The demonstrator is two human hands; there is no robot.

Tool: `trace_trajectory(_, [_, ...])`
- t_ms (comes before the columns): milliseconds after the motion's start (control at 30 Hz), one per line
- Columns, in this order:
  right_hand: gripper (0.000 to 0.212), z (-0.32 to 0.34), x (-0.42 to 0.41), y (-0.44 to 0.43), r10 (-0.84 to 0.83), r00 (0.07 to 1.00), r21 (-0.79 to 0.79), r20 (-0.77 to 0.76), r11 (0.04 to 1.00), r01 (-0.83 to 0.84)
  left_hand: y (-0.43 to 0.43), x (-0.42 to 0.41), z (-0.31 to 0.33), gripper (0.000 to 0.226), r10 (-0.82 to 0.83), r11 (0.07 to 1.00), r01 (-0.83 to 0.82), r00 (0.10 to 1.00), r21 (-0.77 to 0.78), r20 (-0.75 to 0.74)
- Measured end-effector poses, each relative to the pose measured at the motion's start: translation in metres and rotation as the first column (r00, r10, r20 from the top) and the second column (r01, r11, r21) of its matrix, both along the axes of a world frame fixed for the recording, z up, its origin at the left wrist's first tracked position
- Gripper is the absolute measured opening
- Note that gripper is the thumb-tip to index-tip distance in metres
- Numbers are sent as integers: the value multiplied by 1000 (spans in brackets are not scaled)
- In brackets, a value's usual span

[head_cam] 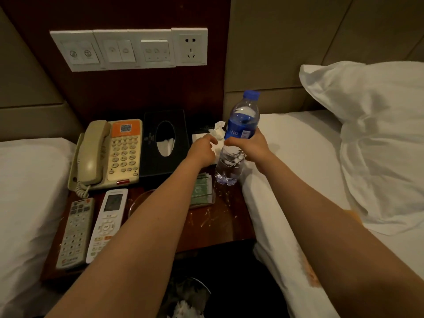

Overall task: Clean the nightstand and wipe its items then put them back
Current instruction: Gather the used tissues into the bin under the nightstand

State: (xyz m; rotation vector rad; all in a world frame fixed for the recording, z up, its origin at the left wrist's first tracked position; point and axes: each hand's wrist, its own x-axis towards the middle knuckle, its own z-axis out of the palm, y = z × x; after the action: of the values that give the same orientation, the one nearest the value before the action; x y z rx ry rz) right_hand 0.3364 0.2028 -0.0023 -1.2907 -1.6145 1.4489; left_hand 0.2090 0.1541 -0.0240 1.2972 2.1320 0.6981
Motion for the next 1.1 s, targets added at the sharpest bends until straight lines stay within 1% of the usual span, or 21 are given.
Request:
trace_trajectory(100, [54,2,8,6,53,998,-56,-34,997,-55,11,-5,-11,53,-100,991,97,994,-89,-32])
trace_trajectory(167, [46,4,14,10,87,996,-75,-29,993,-89,17,-6,-21,63,-178,974,160,979,-161,-104])
trace_trajectory(233, [46,5,15,15,86,996,-103,-33,991,-89,23,-5,-27,58,-233,962,197,953,-188,-194])
trace_trajectory(333, [51,1,12,20,59,997,-140,-49,988,-66,31,-4,-31,39,-273,948,197,907,-250,-320])
trace_trajectory(367, [51,0,11,21,55,997,-144,-51,988,-62,32,-5,-32,33,-272,947,180,887,-265,-373])
trace_trajectory(433, [47,-2,10,25,64,997,-148,-48,986,-70,38,-11,-31,29,-216,966,122,863,-226,-457])
trace_trajectory(500, [42,-1,9,29,79,995,-148,-55,985,-87,47,-18,-27,32,-125,986,53,858,-156,-498])
trace_trajectory(533, [41,-2,8,30,82,995,-147,-62,985,-91,51,-21,-23,35,-106,990,39,841,-136,-530])
trace_trajectory(567, [41,-2,7,31,81,994,-146,-68,985,-90,56,-24,-20,38,-128,988,53,805,-144,-579])
trace_trajectory(600, [41,-3,5,32,76,994,-144,-74,986,-86,61,-26,-17,40,-189,979,94,746,-180,-639])
trace_trajectory(667, [43,-7,0,34,59,993,-137,-98,988,-72,71,-28,-17,43,-351,936,196,581,-292,-735])
trace_trajectory(700, [43,-9,-3,35,54,992,-130,-110,989,-68,75,-30,-18,44,-407,913,229,526,-337,-747])
trace_trajectory(733, [41,-10,-5,37,50,991,-119,-125,991,-65,79,-31,-20,46,-444,896,251,504,-367,-740])
trace_trajectory(833, [33,-14,-7,42,43,987,-95,-157,994,-59,88,-31,-24,46,-505,863,304,516,-402,-692])
trace_trajectory(900, [39,-19,-5,45,23,988,-116,-155,992,-41,92,-29,-25,38,-513,858,315,544,-405,-664])
trace_trajectory(967, [46,-23,-1,47,-1,991,-155,-131,988,-20,93,-28,-27,31,-495,868,308,595,-390,-633])
trace_trajectory(1000, [42,-24,2,49,-19,991,-182,-130,983,-5,94,-27,-27,29,-480,876,304,622,-375,-619])
trace_trajectory(1067, [26,-28,8,51,-63,987,-220,-150,975,29,93,-25,-27,25,-431,901,280,671,-333,-603])
trace_trajectory(1100, [23,-30,11,52,-85,982,-235,-170,971,43,93,-24,-27,24,-412,910,268,681,-318,-605])
